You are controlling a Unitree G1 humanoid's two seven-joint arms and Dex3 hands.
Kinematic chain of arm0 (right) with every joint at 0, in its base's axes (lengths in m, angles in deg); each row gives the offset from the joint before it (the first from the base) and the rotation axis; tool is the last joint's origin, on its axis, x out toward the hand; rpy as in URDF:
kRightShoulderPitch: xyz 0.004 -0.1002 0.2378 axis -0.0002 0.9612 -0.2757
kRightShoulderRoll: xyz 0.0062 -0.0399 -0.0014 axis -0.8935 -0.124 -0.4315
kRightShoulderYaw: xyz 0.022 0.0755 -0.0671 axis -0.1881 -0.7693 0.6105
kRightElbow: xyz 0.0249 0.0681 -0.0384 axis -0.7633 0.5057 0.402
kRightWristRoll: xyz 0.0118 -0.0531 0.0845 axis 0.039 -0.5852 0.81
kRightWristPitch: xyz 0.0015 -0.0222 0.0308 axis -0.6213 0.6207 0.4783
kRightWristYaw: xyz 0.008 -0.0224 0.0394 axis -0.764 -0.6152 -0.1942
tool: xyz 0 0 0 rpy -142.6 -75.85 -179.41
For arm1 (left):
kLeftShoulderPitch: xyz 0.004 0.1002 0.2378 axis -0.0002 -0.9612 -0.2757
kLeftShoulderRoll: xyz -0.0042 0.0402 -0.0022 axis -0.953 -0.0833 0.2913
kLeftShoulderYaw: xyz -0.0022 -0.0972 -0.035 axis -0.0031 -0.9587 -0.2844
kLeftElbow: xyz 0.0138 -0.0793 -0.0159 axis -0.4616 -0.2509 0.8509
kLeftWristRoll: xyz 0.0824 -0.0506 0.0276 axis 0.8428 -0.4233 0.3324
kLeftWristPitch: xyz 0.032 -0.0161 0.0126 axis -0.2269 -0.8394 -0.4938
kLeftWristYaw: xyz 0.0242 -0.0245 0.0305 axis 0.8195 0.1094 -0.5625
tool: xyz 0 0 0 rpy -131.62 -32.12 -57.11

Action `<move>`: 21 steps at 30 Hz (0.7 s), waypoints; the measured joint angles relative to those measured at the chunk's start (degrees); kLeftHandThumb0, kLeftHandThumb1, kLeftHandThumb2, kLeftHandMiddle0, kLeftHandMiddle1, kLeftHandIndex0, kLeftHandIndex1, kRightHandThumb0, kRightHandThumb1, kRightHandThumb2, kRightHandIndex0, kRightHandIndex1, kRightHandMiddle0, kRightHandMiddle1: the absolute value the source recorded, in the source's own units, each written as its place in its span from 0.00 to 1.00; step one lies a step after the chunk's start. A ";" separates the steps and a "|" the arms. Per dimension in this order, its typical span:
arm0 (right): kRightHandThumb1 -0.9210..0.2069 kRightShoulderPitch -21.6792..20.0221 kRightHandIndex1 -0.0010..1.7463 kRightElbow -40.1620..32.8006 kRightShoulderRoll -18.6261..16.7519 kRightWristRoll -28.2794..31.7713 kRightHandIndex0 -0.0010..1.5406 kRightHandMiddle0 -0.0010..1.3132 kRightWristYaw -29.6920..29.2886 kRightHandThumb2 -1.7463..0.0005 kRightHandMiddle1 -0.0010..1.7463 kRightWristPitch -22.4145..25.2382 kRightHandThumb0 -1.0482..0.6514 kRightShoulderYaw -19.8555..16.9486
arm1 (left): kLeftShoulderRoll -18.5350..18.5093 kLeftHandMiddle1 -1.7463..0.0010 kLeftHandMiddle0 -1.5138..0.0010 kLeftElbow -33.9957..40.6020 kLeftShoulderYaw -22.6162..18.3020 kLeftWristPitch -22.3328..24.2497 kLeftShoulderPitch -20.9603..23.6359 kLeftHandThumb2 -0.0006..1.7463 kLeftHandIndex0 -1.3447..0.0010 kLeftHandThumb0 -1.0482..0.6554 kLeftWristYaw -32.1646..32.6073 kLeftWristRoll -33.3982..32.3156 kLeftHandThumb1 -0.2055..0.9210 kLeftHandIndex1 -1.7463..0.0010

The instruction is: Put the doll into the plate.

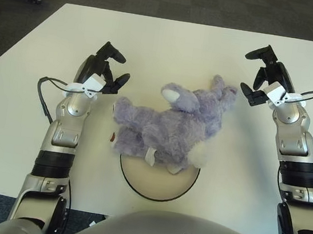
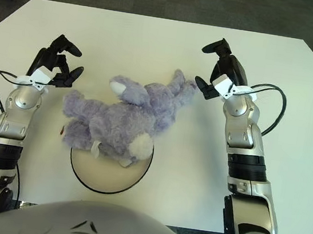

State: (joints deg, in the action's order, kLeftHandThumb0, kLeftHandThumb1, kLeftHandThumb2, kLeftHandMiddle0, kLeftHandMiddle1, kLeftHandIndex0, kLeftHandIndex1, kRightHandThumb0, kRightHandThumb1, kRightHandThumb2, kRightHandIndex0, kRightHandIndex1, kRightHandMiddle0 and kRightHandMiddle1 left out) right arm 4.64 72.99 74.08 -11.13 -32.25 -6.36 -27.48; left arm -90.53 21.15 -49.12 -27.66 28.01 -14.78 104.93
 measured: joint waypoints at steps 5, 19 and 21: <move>0.73 -1.48 1.00 5.25 -0.68 1.18 0.51 0.12 -2.59 0.09 0.80 -2.30 0.95 -0.20 | 0.02 0.00 0.34 -2.87 0.00 -2.39 0.71 0.60 0.65 0.37 0.71 -1.13 0.64 0.02; 0.51 -4.59 0.96 26.47 -2.59 7.55 0.34 0.36 -6.80 0.29 0.95 -13.10 0.64 -1.39 | 0.21 0.00 0.31 -9.66 0.37 -7.63 1.43 0.59 0.67 0.37 1.08 -4.82 0.65 0.00; 0.51 -5.11 0.96 28.55 -3.15 9.12 0.34 0.37 -6.78 0.29 0.95 -14.74 0.63 -2.04 | 0.21 0.00 0.31 -10.47 0.43 -8.25 1.63 0.59 0.67 0.37 1.08 -5.02 0.66 0.00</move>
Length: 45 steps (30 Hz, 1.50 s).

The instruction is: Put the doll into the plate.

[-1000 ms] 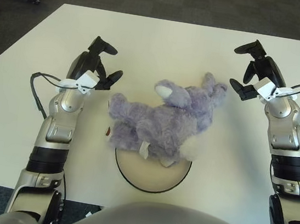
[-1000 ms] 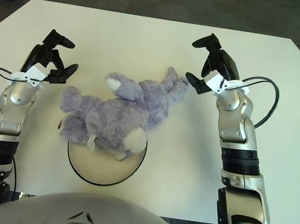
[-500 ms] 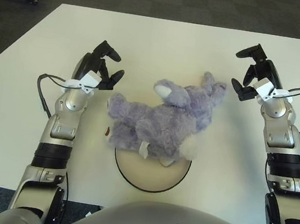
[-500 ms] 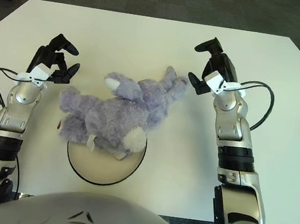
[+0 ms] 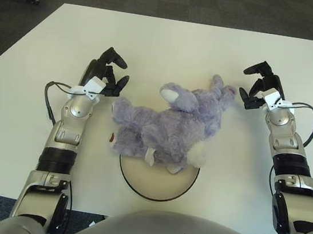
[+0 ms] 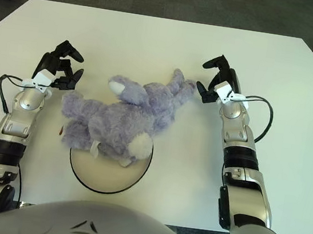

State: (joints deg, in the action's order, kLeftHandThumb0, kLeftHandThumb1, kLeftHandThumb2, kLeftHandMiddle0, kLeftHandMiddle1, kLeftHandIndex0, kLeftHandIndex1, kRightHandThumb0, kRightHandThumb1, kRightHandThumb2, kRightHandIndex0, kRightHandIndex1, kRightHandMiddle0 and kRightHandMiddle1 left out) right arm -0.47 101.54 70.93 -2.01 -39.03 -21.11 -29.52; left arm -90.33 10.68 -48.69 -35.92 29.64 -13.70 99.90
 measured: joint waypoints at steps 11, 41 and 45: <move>0.58 -1.43 0.96 5.19 -2.40 8.64 0.46 0.31 2.25 0.23 0.98 -3.96 0.62 -3.50 | 0.98 0.00 0.61 -2.05 0.44 -2.80 0.20 0.76 0.62 0.58 0.27 -1.78 0.45 0.00; 0.65 -1.45 1.00 4.70 -7.03 17.44 0.48 0.38 2.48 0.17 0.94 -1.99 0.61 -8.68 | 4.01 0.02 0.55 -9.32 1.08 -8.77 1.13 0.77 0.74 0.61 2.28 -5.59 0.45 0.00; 0.66 -1.45 1.00 4.41 -7.09 17.89 0.48 0.40 2.63 0.17 0.93 -1.70 0.61 -8.99 | 4.13 0.02 0.55 -10.05 1.09 -9.14 1.17 0.77 0.74 0.61 1.75 -6.67 0.45 0.00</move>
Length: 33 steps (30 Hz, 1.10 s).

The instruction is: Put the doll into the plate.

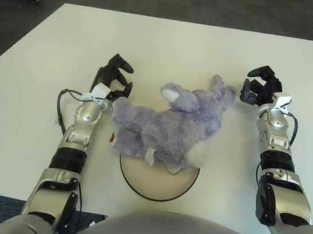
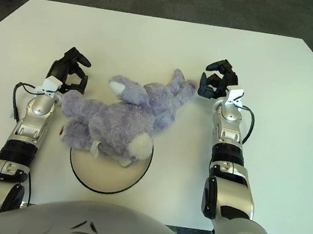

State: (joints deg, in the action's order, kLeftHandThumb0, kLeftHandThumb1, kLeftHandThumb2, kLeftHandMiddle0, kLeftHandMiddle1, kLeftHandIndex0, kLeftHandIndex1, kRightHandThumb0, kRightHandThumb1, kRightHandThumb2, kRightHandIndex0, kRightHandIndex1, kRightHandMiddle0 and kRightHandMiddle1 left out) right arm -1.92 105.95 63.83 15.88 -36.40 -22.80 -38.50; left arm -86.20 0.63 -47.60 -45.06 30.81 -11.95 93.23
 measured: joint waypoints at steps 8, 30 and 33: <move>0.67 0.19 1.00 -0.61 -0.03 0.74 0.48 0.41 0.25 0.17 0.92 0.92 0.61 -0.15 | 0.06 0.03 0.55 -1.95 -0.01 -1.38 0.71 0.76 0.74 0.61 -2.29 -2.92 0.45 0.00; 0.67 1.06 1.00 -1.31 -0.74 1.29 0.49 0.42 0.33 0.16 0.92 1.18 0.61 -0.50 | 0.14 0.03 0.54 -4.43 0.03 -4.06 1.88 0.77 0.73 0.61 -3.04 -4.23 0.44 0.00; 0.68 1.10 1.00 -1.31 -0.76 1.32 0.49 0.42 0.34 0.16 0.92 0.79 0.61 -0.59 | 0.17 0.03 0.54 -4.45 0.03 -4.03 1.90 0.77 0.73 0.61 -3.15 -4.41 0.44 0.00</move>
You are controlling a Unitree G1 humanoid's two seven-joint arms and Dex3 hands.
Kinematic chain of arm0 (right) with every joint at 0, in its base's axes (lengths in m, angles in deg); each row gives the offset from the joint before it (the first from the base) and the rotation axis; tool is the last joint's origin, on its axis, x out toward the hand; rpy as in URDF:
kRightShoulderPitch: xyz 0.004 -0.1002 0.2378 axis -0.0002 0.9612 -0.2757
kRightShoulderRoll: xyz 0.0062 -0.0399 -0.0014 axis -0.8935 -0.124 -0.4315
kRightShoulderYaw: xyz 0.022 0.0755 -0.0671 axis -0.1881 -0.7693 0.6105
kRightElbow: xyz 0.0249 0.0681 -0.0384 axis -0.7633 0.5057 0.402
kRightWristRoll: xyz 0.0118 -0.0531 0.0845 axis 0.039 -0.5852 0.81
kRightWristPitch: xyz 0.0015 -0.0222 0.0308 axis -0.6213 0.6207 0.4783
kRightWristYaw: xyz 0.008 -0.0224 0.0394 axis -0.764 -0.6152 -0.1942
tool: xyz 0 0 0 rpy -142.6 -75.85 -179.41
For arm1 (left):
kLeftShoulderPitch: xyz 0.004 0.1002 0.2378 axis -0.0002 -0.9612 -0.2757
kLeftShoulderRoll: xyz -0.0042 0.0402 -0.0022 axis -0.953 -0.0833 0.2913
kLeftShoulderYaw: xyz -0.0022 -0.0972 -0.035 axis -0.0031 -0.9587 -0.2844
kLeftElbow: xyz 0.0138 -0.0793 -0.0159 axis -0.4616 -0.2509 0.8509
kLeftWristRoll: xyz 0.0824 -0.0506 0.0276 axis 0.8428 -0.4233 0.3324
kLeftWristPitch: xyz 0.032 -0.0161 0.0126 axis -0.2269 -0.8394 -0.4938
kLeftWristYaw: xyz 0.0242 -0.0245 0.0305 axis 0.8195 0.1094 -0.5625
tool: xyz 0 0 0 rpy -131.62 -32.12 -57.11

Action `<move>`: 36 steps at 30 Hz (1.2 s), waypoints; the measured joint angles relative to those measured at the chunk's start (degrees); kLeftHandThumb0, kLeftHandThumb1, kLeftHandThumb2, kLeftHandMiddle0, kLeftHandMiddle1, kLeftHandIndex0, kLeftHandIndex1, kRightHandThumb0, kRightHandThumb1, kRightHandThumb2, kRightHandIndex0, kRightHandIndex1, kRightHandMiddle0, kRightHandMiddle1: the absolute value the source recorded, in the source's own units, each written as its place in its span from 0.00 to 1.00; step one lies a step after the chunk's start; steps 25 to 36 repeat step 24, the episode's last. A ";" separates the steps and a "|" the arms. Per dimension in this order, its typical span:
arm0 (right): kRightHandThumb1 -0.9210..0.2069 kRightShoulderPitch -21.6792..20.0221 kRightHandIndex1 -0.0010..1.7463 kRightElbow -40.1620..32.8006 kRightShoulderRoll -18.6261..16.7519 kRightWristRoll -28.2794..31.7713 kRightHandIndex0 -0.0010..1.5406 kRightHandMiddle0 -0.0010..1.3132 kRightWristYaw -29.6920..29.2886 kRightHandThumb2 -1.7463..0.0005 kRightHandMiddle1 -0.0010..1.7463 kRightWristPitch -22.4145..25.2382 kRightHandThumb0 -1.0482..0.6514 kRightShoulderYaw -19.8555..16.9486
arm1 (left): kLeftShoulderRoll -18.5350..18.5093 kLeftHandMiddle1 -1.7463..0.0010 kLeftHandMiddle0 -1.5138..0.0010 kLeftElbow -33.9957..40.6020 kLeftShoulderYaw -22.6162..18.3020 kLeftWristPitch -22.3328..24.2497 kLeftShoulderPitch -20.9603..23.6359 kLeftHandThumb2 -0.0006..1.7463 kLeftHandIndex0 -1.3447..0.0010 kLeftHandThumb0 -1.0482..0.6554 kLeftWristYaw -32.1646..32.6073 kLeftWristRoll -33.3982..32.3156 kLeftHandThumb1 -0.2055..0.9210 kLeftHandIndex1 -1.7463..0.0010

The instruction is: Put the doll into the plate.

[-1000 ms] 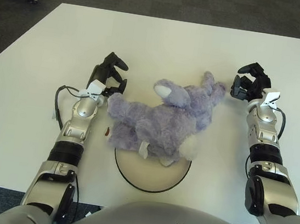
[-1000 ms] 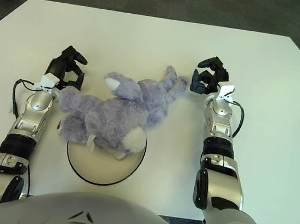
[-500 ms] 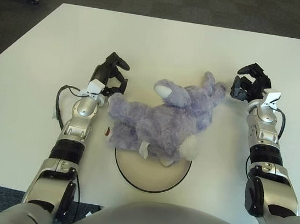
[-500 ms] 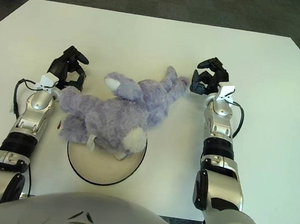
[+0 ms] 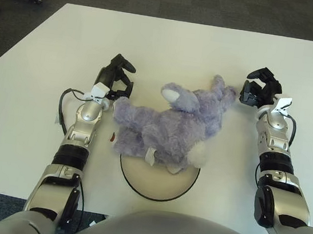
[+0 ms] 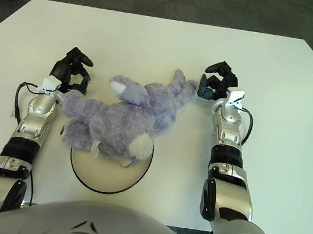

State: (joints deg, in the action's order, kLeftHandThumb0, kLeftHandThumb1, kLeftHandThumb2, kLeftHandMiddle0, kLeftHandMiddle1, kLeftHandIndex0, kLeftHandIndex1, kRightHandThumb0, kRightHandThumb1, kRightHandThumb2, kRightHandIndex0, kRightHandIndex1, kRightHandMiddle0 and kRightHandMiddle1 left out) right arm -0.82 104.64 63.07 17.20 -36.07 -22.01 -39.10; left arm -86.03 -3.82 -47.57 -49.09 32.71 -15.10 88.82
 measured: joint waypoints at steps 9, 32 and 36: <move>0.69 0.01 1.00 0.00 -0.04 0.02 0.50 0.42 -0.08 0.15 0.92 -0.07 0.61 -0.19 | 0.10 0.03 0.54 -0.37 -0.01 0.44 0.20 0.77 0.73 0.61 -0.44 -0.18 0.44 0.00; 0.69 0.42 1.00 0.00 -0.10 0.29 0.50 0.43 0.44 0.15 0.92 -0.07 0.61 -0.37 | 0.23 0.03 0.55 -0.39 -0.10 1.24 0.23 0.77 0.74 0.61 -1.10 -2.12 0.45 0.00; 0.69 0.42 1.00 0.00 -0.10 0.29 0.50 0.43 0.44 0.15 0.92 -0.07 0.61 -0.37 | 0.23 0.03 0.55 -0.39 -0.10 1.24 0.23 0.77 0.74 0.61 -1.10 -2.12 0.45 0.00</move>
